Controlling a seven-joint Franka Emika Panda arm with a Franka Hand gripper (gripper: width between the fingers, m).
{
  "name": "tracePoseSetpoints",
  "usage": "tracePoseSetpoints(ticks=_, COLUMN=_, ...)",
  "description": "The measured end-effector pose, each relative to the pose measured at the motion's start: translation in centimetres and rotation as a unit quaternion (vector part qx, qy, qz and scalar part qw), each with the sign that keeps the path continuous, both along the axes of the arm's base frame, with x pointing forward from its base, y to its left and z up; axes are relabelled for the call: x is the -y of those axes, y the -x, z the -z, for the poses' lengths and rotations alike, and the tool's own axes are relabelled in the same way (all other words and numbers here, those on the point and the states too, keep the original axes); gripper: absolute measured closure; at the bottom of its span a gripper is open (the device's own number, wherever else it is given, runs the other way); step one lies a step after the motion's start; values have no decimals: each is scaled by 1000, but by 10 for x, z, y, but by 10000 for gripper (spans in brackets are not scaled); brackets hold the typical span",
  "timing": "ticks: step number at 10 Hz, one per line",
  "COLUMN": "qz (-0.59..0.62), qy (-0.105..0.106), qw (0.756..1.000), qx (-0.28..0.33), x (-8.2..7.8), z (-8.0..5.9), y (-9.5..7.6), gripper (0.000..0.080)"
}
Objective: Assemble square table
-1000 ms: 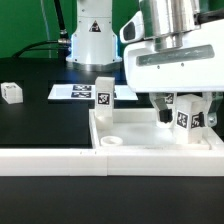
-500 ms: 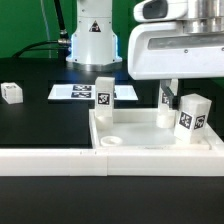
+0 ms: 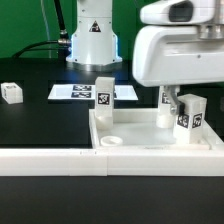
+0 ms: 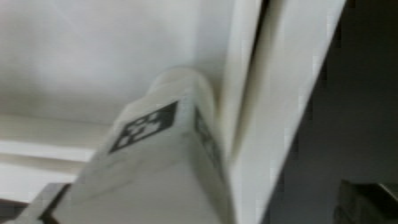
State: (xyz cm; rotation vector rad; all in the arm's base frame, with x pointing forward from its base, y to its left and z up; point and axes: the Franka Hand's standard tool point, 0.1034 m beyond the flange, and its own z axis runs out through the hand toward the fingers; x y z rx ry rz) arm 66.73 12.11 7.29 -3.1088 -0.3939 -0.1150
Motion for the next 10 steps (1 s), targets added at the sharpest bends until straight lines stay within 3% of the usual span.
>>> tracePoseSetpoints(ticks=3, qz=-27, qy=5, qw=1000, qx=4, x=3, z=-3, y=0, gripper=150)
tracePoseSetpoints(ticks=4, qz=-14, qy=4, qw=1000, qx=4, x=3, z=-3, y=0, gripper=279)
tracePoseSetpoints(ticks=5, qz=-8, qy=4, qw=1000, qx=4, x=5, z=-3, y=-1, gripper=279)
tracePoseSetpoints(ticks=6, qz=20, qy=3, qw=1000, qx=4, x=7, z=-3, y=-1, gripper=427)
tracePoseSetpoints(ticks=7, qz=61, qy=1, qw=998, qx=4, x=9, z=-3, y=-1, gripper=427)
tracePoseSetpoints(ticks=8, qz=91, qy=-1, qw=996, qx=4, x=11, z=-3, y=-1, gripper=506)
tracePoseSetpoints(ticks=10, qz=149, qy=-4, qw=989, qx=3, x=13, z=-2, y=-2, gripper=506)
